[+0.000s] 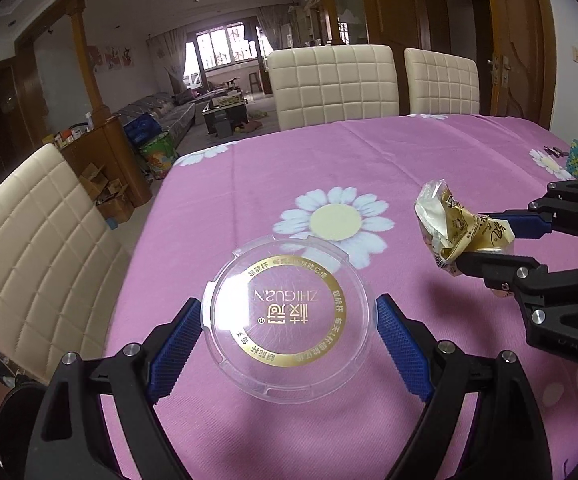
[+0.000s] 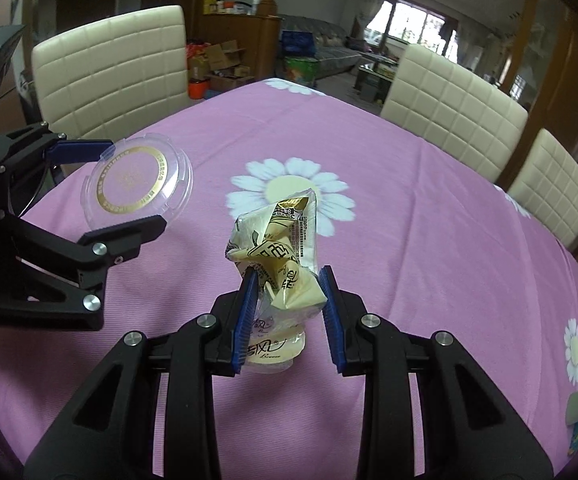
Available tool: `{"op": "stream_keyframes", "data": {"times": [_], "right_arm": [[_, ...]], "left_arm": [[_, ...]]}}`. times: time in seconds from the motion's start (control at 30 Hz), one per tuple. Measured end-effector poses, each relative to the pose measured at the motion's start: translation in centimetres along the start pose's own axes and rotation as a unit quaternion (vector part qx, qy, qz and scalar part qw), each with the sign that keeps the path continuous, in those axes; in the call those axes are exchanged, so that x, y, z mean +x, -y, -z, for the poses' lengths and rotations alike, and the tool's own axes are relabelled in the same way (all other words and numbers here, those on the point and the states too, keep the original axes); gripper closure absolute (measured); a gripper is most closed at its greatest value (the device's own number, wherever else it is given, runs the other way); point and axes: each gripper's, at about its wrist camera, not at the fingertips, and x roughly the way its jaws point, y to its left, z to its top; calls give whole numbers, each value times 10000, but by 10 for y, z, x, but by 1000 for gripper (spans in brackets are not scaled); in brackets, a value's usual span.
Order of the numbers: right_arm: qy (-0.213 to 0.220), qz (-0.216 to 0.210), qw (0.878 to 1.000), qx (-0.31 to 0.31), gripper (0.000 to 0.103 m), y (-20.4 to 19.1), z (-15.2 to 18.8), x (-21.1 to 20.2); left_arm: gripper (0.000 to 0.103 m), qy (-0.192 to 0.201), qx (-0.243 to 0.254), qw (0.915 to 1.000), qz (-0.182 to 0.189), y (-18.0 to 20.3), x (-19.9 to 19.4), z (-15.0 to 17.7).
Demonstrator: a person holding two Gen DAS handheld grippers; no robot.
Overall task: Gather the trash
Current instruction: 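Carry the clear lid and gold wrapper over the black bin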
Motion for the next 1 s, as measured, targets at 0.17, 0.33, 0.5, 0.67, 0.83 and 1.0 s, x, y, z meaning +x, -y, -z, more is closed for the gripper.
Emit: {"op": "stream_keyframes", "data": {"times": [0.17, 0.33, 0.5, 0.67, 0.83, 1.0], "right_arm": [[48, -128, 9997, -197, 70, -21, -8, -3], [78, -238, 9987, -440, 70, -46, -15, -5], [134, -345, 9972, -644, 70, -67, -23, -6], [145, -615, 9950, -774, 70, -92, -35, -6], [222, -853, 9911, -999, 69, -126, -48, -6], [278, -1075, 9857, -1266, 68, -167, -61, -3]], "left_arm": [[19, 27, -180, 9998, -112, -25, -17, 15], [19, 77, -308, 9989, -332, -48, -29, 29], [19, 42, -543, 9974, -467, -71, -39, 43], [19, 84, -772, 9947, -676, -96, -55, 57], [19, 168, -1108, 9886, -1010, -128, -74, 71], [18, 147, -1482, 9791, -1384, -164, -89, 93]]}}
